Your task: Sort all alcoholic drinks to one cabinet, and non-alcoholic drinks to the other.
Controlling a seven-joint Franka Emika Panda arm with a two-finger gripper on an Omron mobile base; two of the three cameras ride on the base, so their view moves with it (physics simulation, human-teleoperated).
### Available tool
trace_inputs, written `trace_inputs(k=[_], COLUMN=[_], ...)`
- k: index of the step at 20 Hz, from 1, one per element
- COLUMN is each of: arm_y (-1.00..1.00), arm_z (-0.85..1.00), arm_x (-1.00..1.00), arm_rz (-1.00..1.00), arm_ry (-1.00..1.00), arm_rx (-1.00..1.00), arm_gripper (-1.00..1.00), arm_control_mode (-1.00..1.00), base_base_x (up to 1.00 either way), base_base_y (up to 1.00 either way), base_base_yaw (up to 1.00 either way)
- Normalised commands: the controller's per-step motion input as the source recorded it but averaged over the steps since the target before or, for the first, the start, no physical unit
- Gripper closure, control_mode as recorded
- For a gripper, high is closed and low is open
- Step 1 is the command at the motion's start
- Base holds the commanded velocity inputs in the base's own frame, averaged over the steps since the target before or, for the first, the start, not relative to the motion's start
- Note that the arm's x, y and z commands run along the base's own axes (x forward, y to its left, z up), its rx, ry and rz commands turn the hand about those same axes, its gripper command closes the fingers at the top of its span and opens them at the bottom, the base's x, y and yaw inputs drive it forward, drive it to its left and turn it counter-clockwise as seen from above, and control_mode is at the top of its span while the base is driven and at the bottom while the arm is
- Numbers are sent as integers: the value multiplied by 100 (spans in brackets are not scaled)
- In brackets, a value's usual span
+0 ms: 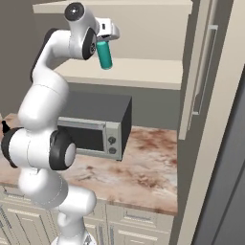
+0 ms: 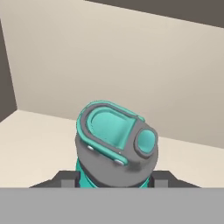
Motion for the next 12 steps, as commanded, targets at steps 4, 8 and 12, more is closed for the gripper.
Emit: trace_inputs(k=[4, 8, 12], arm_y=[0, 0, 0], arm_z=[-24, -9, -1], arm_x=[21, 22, 16], arm_rz=[1, 0, 0], arm_ry=[0, 0, 0], arm_rx=[0, 0, 0], arm_gripper=[-100, -100, -100], arm_control_mode=[-100, -100, -100], base_base_x=[0, 0, 0], base_base_y=[0, 0, 0], base_base_yaw=[0, 0, 0])
